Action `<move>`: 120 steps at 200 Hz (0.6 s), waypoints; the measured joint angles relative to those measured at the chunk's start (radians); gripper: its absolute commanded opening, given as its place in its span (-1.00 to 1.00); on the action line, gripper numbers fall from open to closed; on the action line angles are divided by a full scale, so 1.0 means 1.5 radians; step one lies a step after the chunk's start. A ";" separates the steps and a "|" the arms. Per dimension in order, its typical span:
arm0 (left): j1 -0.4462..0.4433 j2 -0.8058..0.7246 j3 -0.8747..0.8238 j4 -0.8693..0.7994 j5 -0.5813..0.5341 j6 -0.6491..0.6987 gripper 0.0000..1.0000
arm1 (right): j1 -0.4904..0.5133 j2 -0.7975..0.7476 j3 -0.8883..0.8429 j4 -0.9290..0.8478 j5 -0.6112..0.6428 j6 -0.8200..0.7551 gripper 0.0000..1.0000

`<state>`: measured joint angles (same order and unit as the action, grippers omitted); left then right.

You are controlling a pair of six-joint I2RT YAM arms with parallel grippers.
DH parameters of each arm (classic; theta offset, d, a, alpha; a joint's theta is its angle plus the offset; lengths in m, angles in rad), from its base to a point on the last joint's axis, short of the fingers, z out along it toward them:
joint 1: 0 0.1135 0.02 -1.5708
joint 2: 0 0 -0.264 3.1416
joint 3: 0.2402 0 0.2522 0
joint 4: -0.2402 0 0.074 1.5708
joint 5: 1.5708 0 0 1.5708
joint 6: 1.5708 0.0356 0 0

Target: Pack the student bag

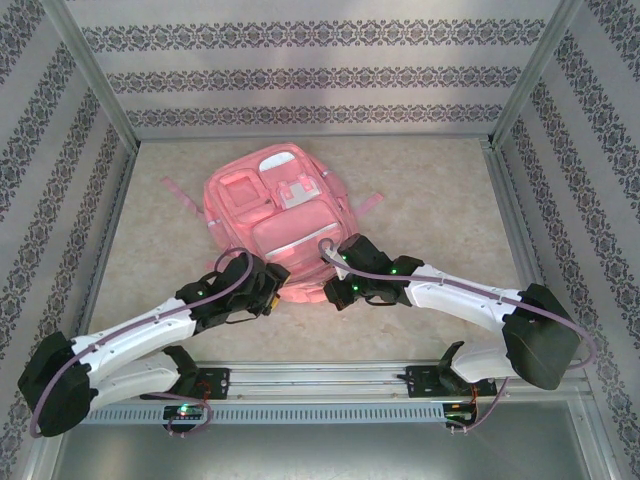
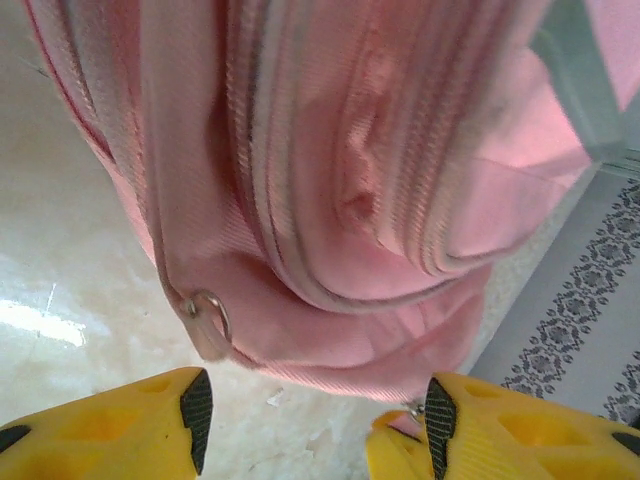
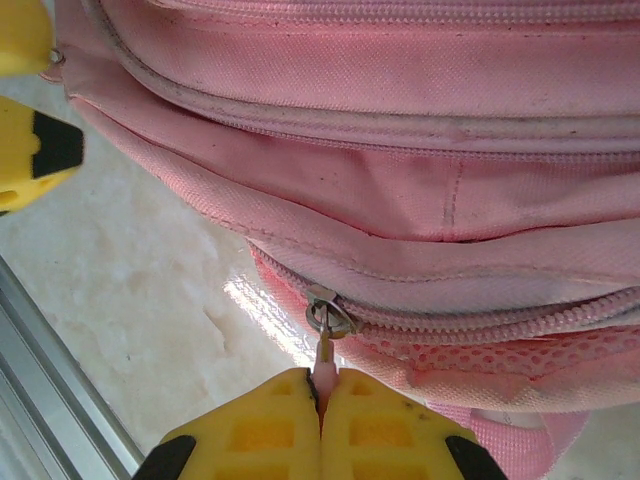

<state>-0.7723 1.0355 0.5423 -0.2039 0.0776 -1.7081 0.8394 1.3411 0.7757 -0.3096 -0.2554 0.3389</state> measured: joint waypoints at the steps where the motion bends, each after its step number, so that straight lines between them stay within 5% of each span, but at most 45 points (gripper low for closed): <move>1: 0.000 0.002 0.000 0.001 0.000 0.000 0.12 | 0.000 0.000 0.000 0.000 0.000 0.000 -1.00; 59: 0.008 0.086 0.000 0.052 -0.001 -0.002 -0.39 | 0.000 -0.003 -0.001 0.002 0.000 0.003 -1.00; 98: 0.069 0.082 0.001 0.057 0.021 0.041 -1.00 | 0.001 -0.002 -0.001 0.003 0.000 0.002 -1.00; 120: 0.110 0.058 0.001 0.052 0.036 0.066 -1.00 | 0.001 -0.002 0.001 0.010 0.001 -0.003 -1.00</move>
<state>-0.6075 1.1233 0.5434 -0.1265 0.1314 -1.6085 0.8402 1.3380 0.7769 -0.2939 -0.2539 0.3340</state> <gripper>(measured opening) 0.052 0.064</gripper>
